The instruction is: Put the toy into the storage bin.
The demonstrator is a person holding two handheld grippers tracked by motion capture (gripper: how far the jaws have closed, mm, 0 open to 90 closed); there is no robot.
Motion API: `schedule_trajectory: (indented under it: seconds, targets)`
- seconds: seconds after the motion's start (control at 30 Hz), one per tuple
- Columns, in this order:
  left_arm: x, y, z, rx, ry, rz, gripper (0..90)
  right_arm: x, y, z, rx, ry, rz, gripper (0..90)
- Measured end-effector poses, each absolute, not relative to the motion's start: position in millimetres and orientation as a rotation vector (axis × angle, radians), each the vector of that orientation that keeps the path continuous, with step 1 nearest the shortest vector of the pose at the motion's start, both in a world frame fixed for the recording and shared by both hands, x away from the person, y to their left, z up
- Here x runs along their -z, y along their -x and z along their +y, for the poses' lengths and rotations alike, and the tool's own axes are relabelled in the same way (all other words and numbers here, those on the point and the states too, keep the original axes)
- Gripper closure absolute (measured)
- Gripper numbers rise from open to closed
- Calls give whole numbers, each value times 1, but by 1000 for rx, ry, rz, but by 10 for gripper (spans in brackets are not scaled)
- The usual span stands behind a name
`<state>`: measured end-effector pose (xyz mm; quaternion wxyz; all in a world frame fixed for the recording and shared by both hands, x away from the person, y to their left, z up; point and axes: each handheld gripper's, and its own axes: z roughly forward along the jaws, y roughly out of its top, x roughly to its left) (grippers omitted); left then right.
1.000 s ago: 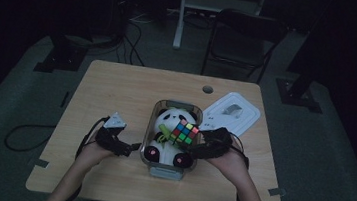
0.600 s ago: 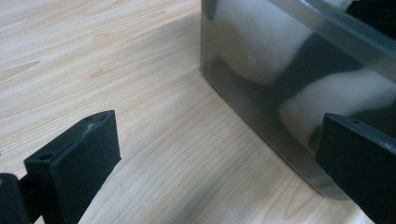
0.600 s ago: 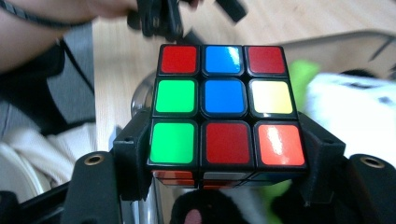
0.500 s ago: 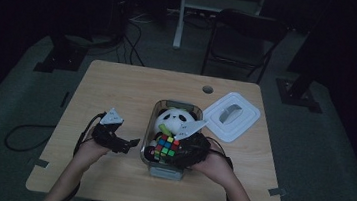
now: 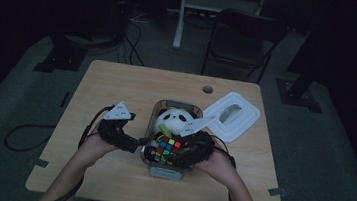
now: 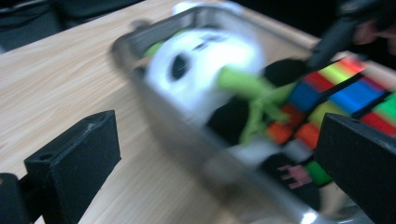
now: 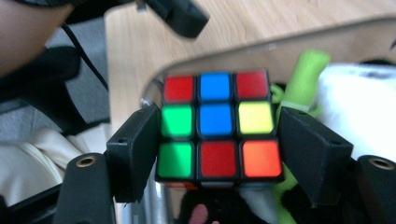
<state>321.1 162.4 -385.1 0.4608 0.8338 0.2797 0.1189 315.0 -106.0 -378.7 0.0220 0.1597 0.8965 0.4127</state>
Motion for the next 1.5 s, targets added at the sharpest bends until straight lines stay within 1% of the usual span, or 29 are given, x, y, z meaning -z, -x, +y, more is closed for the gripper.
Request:
schedule_trajectory:
  seconds: [0.13, 0.2, 0.23, 0.27, 0.3, 0.33, 0.37, 0.4, 0.43, 0.47, 0.5, 0.53, 0.6, 0.63, 0.67, 0.7, 0.73, 0.8, 0.83, 0.9, 0.97, 1.13, 1.4, 1.5]
  targets:
    - [377, -311, 152, -259, -2043, 599, 16, 364, -312, -112, -1332, -525, 2712, 306]
    - [372, -305, 149, -261, -2029, 563, 181, 357, -310, -115, -1343, -561, 2667, 338]
    - [370, -303, 147, -264, -2033, 548, 184, 355, -309, -116, -1357, -569, 2648, 365]
    - [368, -300, 145, -270, -2037, 528, 254, 354, -308, -118, -1355, -580, 2629, 370]
    - [366, -298, 144, -265, -2029, 499, 409, 352, -307, -119, -1344, -591, 2613, 472]
    - [365, -297, 142, -242, -2029, 485, 437, 353, -307, -120, -1338, -597, 2620, 523]
    - [364, -295, 140, -241, -2035, 466, 465, 353, -307, -120, -1341, -606, 2626, 543]
    - [363, -294, 137, -242, -2039, 444, 544, 353, -306, -121, -1350, -602, 2609, 674]
    - [363, -293, 135, -225, -2045, 429, 577, 354, -303, -121, -1356, -596, 2578, 743]
    - [363, -293, 132, -211, -2050, 411, 626, 354, -302, -121, -1368, -601, 2569, 787]
    - [363, -292, 130, -208, -2057, 408, 676, 355, -302, -122, -1385, -616, 2569, 878]
    - [363, -291, 127, -196, -2068, 392, 717, 355, -302, -123, -1404, -619, 2564, 900]
    - [365, -290, 123, -189, -2089, 380, 773, 356, -301, -123, -1414, -634, 2573, 900]
    - [366, -290, 121, -182, -2098, 378, 827, 357, -301, -122, -1402, -628, 2585, 900]
    - [366, -290, 121, -182, -2098, 378, 852, 357, -301, -122, -1402, -628, 2585, 900]
    - [368, -291, 119, -168, -2113, 381, 852, 358, -300, -121, -1391, -626, 2592, 900]
    - [369, -292, 118, -164, -2117, 381, 894, 361, -300, -118, -1359, -630, 2616, 900]
    - [372, -294, 117, -152, -2137, 383, 900, 364, -301, -116, -1321, -637, 2627, 900]
    - [374, -294, 117, -166, -2144, 385, 900, 365, -302, -115, -1315, -643, 2636, 900]
    - [376, -297, 117, -137, -2140, 390, 900, 369, -304, -114, -1304, -644, 2652, 900]
    - [377, -298, 118, -134, -2136, 410, 900, 371, -304, -113, -1307, -649, 2652, 900]
    - [381, -302, 118, -145, -2172, 404, 900, 374, -307, -109, -1285, -648, 2655, 900]
    - [392, -311, 120, -92, -2219, 423, 900, 384, -313, -101, -1261, -638, 2706, 900]
    - [394, -314, 119, -97, -2231, 436, 900, 388, -316, -99, -1270, -640, 2720, 900]
